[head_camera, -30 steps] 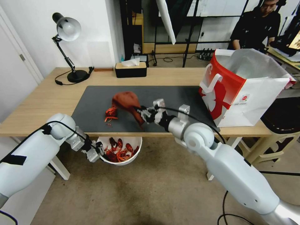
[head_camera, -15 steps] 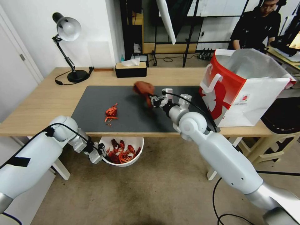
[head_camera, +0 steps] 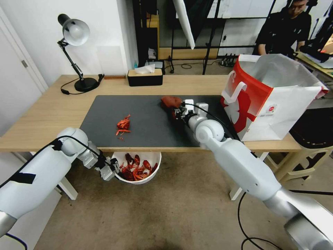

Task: Sweep shrimp from table into container with towel, then put container into takeout bag.

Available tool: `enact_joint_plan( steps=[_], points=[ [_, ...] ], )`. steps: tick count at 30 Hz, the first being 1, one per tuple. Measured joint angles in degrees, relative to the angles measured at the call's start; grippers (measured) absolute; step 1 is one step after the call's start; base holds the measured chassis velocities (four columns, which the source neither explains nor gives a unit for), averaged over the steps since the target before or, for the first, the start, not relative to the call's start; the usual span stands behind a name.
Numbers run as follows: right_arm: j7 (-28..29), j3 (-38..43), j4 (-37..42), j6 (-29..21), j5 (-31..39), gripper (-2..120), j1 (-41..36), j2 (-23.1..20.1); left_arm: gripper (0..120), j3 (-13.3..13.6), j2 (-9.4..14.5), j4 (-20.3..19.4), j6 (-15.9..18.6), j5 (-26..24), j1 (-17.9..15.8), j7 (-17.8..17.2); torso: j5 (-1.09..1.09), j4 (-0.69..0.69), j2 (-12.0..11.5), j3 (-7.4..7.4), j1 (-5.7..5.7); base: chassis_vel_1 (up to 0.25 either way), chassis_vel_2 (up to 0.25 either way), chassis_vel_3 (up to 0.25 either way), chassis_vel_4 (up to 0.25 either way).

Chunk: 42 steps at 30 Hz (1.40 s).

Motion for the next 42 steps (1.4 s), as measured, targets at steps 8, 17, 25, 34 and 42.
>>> enact_joint_plan(
  steps=[8,17,25,34,42],
  points=[
    [-9.68,-5.53,-11.27,-0.21,-4.41,7,8.79,6.19,0,-0.37,0.68,0.48,0.01,-0.47,-0.19,-0.02,-0.01,0.01,0.00,0.00,0.00,0.000,0.000,0.000,0.000],
    [-20.24,-8.87,-15.98,0.71,-6.85,7,10.77,7.98,0,-0.65,1.39,0.21,0.01,-0.57,0.46,-0.33,-0.01,-0.01,0.00,0.00,0.00,0.000,0.000,0.000,0.000],
    [-28.45,-11.73,-17.08,2.45,-9.32,7,10.87,7.82,0,-0.67,1.41,0.76,0.06,-0.76,-0.04,-0.39,0.00,-0.02,0.00,-0.01,-0.01,0.000,0.000,0.000,0.000],
    [-33.73,-12.77,-17.69,3.62,-9.62,7,10.95,8.40,0,-0.69,1.41,1.72,0.07,-1.11,-0.48,-0.41,0.00,0.00,0.00,-0.01,-0.01,0.000,0.000,0.000,0.000],
    [-38.11,-13.17,-17.17,4.82,-10.69,7,10.34,7.65,0,-0.69,1.44,2.72,0.06,-1.43,-0.91,-0.43,0.00,0.00,0.00,-0.01,-0.02,0.000,0.000,0.000,0.000]
  ],
)
